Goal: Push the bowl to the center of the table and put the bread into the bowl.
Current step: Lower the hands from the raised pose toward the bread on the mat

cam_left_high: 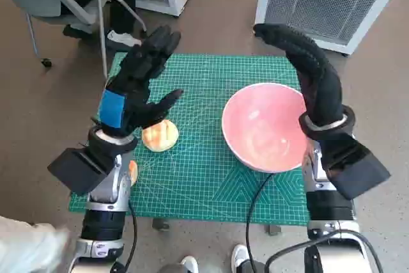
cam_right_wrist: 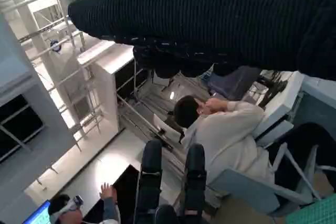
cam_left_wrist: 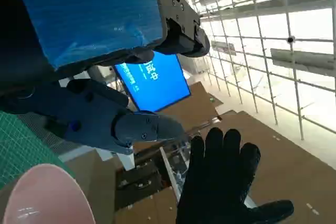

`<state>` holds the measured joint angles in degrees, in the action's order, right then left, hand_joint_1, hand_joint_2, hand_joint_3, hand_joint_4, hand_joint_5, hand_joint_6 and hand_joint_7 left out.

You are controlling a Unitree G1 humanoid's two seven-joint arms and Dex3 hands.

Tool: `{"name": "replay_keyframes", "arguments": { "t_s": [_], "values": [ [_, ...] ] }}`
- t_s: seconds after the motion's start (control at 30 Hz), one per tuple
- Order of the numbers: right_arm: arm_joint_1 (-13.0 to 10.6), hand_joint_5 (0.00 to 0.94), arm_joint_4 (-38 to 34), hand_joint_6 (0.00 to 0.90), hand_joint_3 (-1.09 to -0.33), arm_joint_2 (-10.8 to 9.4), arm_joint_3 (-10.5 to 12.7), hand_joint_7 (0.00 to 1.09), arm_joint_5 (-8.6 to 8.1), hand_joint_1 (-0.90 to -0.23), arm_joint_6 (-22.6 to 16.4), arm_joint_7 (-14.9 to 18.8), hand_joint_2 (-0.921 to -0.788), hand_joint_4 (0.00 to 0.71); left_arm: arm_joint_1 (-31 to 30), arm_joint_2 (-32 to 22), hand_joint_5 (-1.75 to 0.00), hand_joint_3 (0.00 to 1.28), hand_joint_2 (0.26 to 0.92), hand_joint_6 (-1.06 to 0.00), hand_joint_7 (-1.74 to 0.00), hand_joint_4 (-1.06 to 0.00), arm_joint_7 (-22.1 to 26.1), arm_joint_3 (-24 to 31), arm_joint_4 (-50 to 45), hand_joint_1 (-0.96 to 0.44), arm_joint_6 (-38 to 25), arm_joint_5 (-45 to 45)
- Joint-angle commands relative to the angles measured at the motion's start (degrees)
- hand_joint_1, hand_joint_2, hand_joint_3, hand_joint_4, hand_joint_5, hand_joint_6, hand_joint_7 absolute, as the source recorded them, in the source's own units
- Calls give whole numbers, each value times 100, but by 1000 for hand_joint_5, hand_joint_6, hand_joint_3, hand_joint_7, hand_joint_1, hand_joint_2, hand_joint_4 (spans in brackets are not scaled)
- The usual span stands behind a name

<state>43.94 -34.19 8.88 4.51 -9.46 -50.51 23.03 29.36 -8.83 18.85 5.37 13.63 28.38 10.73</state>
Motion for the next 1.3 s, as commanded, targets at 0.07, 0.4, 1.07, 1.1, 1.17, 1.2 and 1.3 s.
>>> {"name": "replay_keyframes", "arguments": {
  "t_s": [0.07,0.4,1.07,1.1,1.17,1.2,1.3],
  "values": [
    [-45,4,-108,-1,-801,46,12,627,-102,-579,-2,108,-921,254,128,-27,-2,266,921,-417,-135,-388,-44,17,73,-399,131,-70],
    [-110,3,-82,-1,-805,53,7,626,-113,-572,0,140,-921,253,165,4,-2,268,921,-418,-134,-388,-57,-1,92,-398,155,-100],
    [-603,0,333,-1,-899,365,369,579,-218,-561,102,-84,-921,214,134,1,-1,269,921,-421,-129,-388,-22,-7,72,-401,222,-95],
    [-643,0,333,-1,-913,375,423,567,-192,-555,104,-153,-921,207,131,-3,-1,270,921,-421,-129,-388,-14,-4,81,-402,231,-89],
    [-736,0,297,-1,-925,411,544,555,-126,-549,95,-315,-921,202,122,-9,-1,270,921,-421,-129,-388,3,1,97,-403,247,-72],
    [-755,0,291,-1,-929,419,566,549,-111,-546,95,-351,-921,199,120,-10,-1,270,921,-422,-128,-388,6,2,100,-403,251,-68],
    [-876,0,19,-1,-927,532,786,543,8,-533,23,-636,-921,194,125,-17,0,271,921,-422,-128,-388,38,10,144,-403,272,-37]
  ]
}}
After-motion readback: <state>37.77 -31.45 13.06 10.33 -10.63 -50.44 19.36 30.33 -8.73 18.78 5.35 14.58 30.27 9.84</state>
